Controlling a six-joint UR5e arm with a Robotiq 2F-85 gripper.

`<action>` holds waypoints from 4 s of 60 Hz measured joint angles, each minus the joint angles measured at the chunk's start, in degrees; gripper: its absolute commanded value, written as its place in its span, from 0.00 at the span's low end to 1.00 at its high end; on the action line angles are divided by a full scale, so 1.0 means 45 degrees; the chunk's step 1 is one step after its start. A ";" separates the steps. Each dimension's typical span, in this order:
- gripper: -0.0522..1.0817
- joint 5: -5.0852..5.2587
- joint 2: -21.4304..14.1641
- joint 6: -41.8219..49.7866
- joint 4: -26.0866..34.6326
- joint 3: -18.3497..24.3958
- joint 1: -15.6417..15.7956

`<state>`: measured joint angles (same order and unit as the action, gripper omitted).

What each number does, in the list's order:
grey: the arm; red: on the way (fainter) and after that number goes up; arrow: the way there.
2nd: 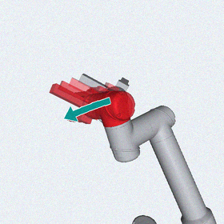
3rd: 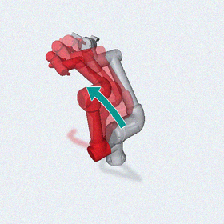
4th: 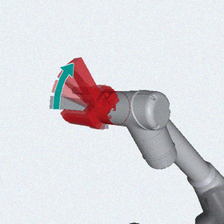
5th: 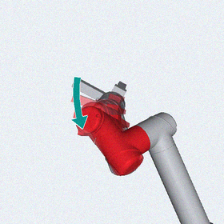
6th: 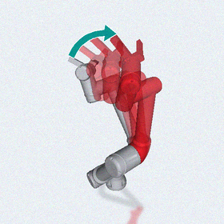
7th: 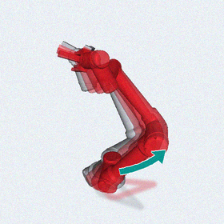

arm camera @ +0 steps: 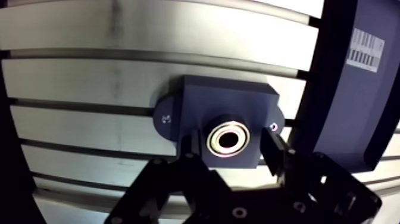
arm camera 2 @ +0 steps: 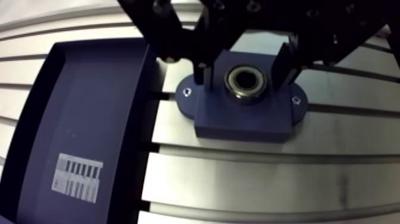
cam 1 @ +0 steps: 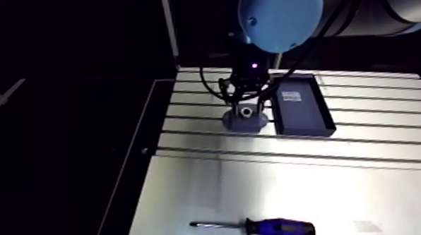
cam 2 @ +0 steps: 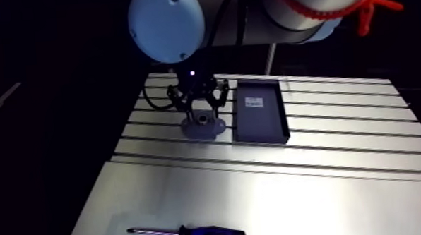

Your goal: Pick up the bearing and press it into the housing until flush.

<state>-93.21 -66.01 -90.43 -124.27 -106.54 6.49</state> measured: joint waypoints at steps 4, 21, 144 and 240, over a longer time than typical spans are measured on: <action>0.05 -0.0073 -0.0052 0.0002 0.0002 0.0037 0.0002; 0.11 -0.0152 -0.0377 0.0011 0.0122 0.0233 0.0011; 0.94 0.0390 -0.0287 0.0259 0.0362 0.0228 -0.0068; 0.94 0.0341 -0.0011 0.0263 0.0353 0.0183 -0.0074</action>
<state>-91.68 -66.06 -89.25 -122.68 -105.71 6.15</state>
